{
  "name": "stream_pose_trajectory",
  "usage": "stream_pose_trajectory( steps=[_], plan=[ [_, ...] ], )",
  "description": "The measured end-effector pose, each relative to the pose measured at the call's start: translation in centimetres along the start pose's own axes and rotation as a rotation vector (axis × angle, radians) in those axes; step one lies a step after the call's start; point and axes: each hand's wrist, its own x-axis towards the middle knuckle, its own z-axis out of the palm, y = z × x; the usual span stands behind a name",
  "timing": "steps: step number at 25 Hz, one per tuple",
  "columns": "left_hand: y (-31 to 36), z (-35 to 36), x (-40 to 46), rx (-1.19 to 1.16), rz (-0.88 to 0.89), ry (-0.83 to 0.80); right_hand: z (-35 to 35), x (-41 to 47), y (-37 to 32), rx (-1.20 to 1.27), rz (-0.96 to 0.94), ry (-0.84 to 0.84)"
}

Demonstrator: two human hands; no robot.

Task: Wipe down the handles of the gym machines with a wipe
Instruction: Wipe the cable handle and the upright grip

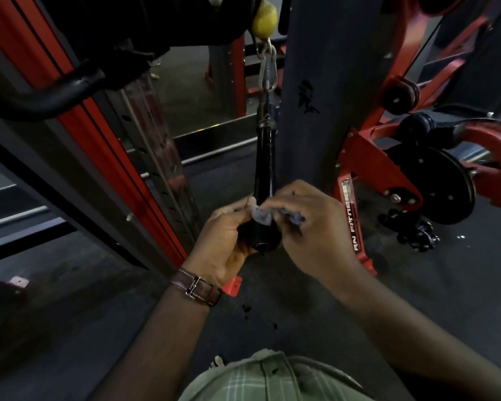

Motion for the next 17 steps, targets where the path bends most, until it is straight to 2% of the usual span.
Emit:
stream_pose_trajectory(
  steps=[5,9,11,13,14,15,17],
  plan=[
    [0.1,0.6,1.1,-0.047,-0.084,0.067,0.4,3.6,0.9,-0.117,0.113,0.079],
    [2.7,1.1,5.1,-0.069,-0.119,0.031,-0.5,-1.4,-0.4,0.012,0.111,-0.053],
    [3.4,2.7,6.2,-0.018,-0.139,0.046,0.0,-1.1,0.3,0.066,0.182,0.038],
    [2.9,3.4,6.8,0.030,-0.151,0.067,0.4,0.6,1.1,0.055,0.312,0.200],
    [2.6,3.5,7.0,0.011,-0.168,0.055,0.3,1.2,0.9,0.046,0.363,0.217],
    [2.3,3.4,7.2,-0.044,-0.195,0.024,0.2,1.0,0.6,0.006,0.360,0.196],
    [2.1,3.1,7.6,-0.209,-0.261,-0.061,-0.4,-1.0,-1.0,-0.124,0.236,0.075]
  ],
)
